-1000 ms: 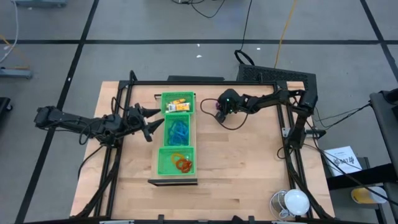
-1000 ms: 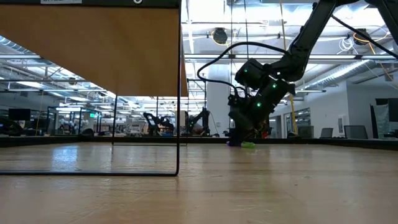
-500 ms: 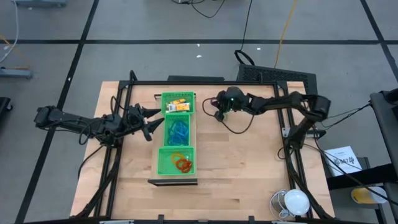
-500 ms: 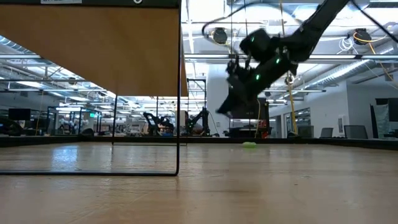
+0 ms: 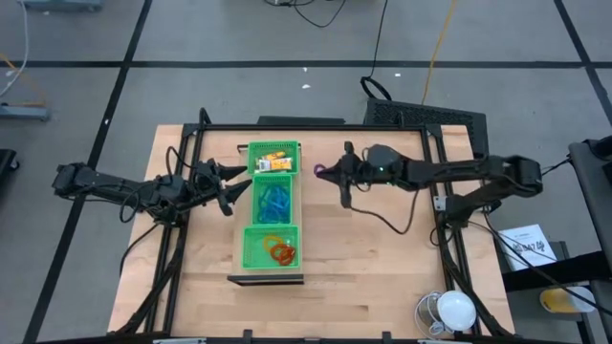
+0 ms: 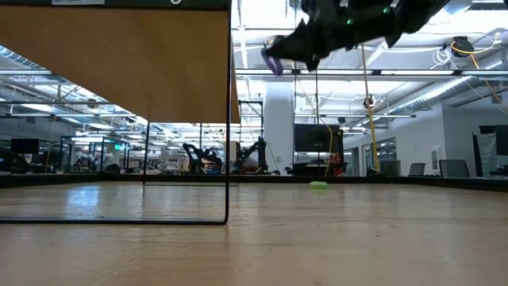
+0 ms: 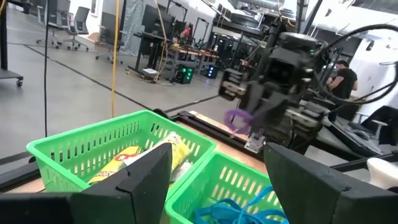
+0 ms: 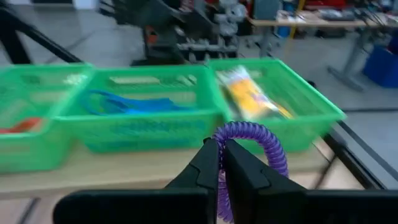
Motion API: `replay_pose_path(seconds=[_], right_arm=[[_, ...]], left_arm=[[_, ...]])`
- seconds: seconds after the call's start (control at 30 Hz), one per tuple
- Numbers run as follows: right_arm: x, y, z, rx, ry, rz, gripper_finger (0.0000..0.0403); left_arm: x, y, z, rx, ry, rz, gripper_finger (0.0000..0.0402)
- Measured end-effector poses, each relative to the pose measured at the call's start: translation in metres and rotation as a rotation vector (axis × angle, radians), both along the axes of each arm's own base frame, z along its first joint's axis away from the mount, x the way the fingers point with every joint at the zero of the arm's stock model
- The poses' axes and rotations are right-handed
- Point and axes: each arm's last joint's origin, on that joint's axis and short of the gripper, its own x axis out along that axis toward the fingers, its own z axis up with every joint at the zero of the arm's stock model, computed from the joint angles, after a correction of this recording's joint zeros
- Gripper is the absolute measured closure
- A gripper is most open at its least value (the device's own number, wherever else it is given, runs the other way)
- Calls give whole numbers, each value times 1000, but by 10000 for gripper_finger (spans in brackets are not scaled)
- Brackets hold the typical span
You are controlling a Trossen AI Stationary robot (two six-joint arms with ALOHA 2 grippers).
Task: Pick & Place Office Desk Supplies
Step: Put the purple spring rubber band into the bottom green bin on the shelf
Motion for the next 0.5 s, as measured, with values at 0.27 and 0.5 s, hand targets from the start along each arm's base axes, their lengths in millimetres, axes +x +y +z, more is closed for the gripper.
replay_pose_path(seconds=[0.27, 0.5], right_arm=[[-8, 39, 22, -4, -100, 264, 398], [-11, 65, 28, -10, -150, 507, 398]], left_arm=[[0, 0, 0, -48, -22, -3, 135], [3, -1, 3, -48, -62, -33, 135]])
